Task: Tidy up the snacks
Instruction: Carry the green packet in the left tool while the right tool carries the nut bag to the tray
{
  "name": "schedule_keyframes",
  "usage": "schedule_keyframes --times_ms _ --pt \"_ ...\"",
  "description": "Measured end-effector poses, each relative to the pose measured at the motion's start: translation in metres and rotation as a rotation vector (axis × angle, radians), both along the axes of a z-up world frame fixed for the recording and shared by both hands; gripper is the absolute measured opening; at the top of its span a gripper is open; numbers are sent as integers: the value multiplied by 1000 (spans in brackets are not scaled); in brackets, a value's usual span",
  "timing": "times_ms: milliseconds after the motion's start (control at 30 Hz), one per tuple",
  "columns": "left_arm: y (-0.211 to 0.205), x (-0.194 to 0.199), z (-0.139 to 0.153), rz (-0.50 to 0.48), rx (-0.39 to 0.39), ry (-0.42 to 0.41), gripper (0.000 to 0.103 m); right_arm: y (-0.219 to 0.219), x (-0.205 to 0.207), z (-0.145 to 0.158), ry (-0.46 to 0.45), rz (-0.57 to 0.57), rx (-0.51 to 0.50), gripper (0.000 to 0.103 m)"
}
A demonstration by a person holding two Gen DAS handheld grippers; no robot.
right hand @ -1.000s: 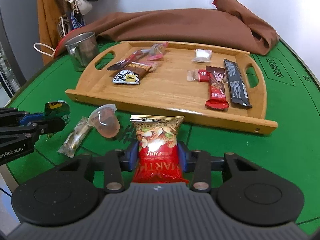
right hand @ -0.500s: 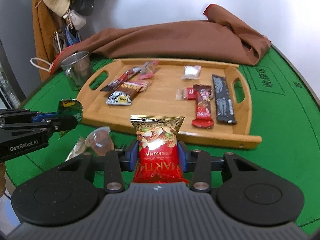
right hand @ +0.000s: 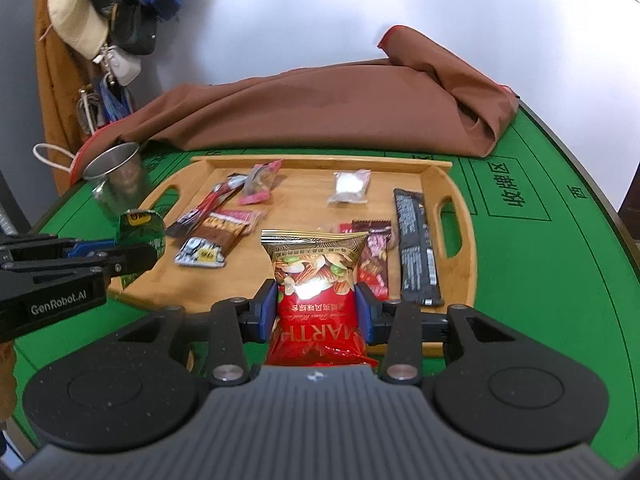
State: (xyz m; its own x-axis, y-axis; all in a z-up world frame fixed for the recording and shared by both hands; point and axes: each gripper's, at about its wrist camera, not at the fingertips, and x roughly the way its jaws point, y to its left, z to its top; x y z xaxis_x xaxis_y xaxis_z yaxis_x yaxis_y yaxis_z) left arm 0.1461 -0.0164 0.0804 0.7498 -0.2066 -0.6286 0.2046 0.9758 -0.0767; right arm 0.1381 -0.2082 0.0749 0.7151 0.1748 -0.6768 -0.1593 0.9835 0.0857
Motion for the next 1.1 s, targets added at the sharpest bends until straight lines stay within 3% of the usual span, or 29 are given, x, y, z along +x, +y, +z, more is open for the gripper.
schedule_keyframes --times_ms 500,1100 --pt "-3 51 -29 35 -11 91 18 -5 55 -16 66 -38 40 45" --pt "-4 76 -39 61 16 92 18 6 82 -37 111 -27 26 45"
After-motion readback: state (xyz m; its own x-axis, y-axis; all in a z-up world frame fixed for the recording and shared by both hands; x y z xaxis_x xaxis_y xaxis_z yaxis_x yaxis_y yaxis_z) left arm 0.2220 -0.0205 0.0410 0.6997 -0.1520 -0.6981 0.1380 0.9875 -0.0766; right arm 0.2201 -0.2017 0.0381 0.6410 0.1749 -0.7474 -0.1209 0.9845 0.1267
